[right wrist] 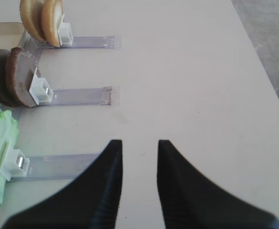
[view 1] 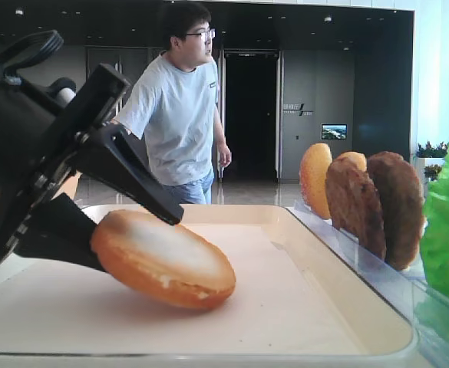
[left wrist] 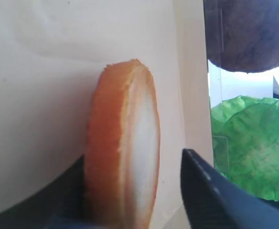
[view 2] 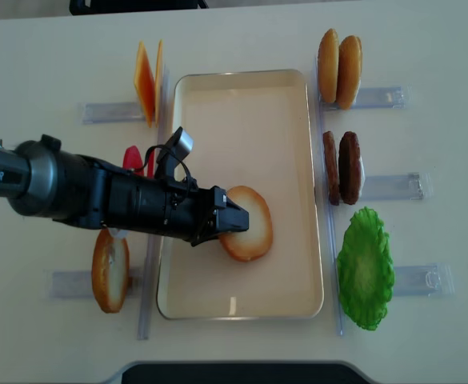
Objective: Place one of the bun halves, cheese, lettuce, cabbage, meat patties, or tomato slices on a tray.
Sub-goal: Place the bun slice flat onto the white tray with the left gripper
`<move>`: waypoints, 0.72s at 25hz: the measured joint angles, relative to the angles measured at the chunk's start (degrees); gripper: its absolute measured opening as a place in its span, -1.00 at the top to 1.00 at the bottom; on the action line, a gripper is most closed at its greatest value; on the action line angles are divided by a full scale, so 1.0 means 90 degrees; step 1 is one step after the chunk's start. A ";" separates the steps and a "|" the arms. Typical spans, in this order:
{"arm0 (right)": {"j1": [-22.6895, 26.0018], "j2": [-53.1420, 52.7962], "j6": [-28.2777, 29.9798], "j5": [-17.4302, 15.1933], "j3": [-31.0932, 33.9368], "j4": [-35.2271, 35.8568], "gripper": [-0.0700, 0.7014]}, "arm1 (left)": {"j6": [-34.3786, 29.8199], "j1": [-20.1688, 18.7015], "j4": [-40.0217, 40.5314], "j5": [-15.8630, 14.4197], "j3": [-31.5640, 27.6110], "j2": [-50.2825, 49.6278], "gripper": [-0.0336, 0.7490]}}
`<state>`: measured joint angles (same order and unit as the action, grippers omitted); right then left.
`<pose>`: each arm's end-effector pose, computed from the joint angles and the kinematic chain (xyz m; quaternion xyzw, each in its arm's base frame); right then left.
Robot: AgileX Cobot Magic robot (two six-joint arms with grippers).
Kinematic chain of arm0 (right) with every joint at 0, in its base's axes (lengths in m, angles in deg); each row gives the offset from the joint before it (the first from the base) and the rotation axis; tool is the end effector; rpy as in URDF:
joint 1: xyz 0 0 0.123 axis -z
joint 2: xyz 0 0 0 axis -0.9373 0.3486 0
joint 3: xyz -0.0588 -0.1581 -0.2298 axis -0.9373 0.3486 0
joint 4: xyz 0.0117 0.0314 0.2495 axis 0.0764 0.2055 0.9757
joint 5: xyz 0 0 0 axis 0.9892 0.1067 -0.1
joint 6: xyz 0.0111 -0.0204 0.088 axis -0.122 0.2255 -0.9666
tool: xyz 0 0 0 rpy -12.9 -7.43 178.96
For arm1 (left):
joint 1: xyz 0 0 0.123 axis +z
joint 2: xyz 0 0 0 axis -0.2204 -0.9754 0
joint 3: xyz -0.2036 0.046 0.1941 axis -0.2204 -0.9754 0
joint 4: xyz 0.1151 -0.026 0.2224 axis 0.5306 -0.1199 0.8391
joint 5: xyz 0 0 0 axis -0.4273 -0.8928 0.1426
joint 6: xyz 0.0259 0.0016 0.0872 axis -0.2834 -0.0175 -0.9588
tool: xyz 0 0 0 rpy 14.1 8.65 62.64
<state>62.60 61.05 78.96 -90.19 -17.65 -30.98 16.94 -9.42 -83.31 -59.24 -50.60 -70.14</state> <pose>-0.0085 -0.0067 0.2705 -0.0224 0.8705 0.0124 0.4915 0.2373 -0.1612 0.1131 0.0397 0.9011 -0.4208 0.0968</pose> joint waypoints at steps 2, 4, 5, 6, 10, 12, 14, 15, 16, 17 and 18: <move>0.0000 0.0000 0.0000 0.0000 0.0000 0.0000 0.28 | 0.0000 0.0000 0.0000 0.0000 0.0000 0.0000 -0.27; 0.0000 0.0000 0.0000 0.0000 0.0000 0.0000 0.28 | 0.0000 0.0000 0.0000 0.0000 0.0000 0.0000 -0.37; 0.0000 0.0000 0.0000 0.0000 0.0000 0.0000 0.28 | 0.0015 0.0000 0.0000 0.0000 0.0000 0.0000 -0.40; 0.0000 0.0000 0.0000 0.0000 0.0000 0.0000 0.28 | 0.0024 0.0000 0.0000 0.0000 0.0000 0.0000 -0.42; 0.0000 0.0000 0.0000 0.0000 0.0000 0.0000 0.28 | 0.0101 0.0000 0.0000 0.0000 0.0000 0.0000 -0.44; 0.0000 0.0000 0.0000 0.0000 0.0000 0.0000 0.28 | 0.0139 0.0000 0.0000 0.0000 0.0000 0.0000 -0.44; 0.0000 0.0000 0.0000 0.0000 0.0000 0.0000 0.28 | 0.0204 0.0000 0.0000 0.0043 0.0000 0.0008 -0.44; 0.0000 0.0000 0.0000 0.0000 0.0000 0.0000 0.28 | 0.0264 0.0000 0.0008 0.0080 0.0000 0.0029 -0.44; 0.0000 0.0000 0.0000 0.0000 0.0000 0.0000 0.28 | 0.0303 0.0000 0.0033 0.0090 0.0000 0.0060 -0.44; 0.0000 0.0000 0.0000 0.0000 0.0000 0.0000 0.28 | 0.0359 0.0000 0.0057 0.0095 0.0000 0.0110 -0.44; 0.0000 0.0000 0.0000 0.0000 0.0000 0.0000 0.28 | 0.0421 0.0000 0.0093 0.0113 0.0000 0.0162 -0.44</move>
<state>62.60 61.05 78.96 -90.19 -17.65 -30.98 20.72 -9.42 -82.47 -58.22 -50.60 -68.67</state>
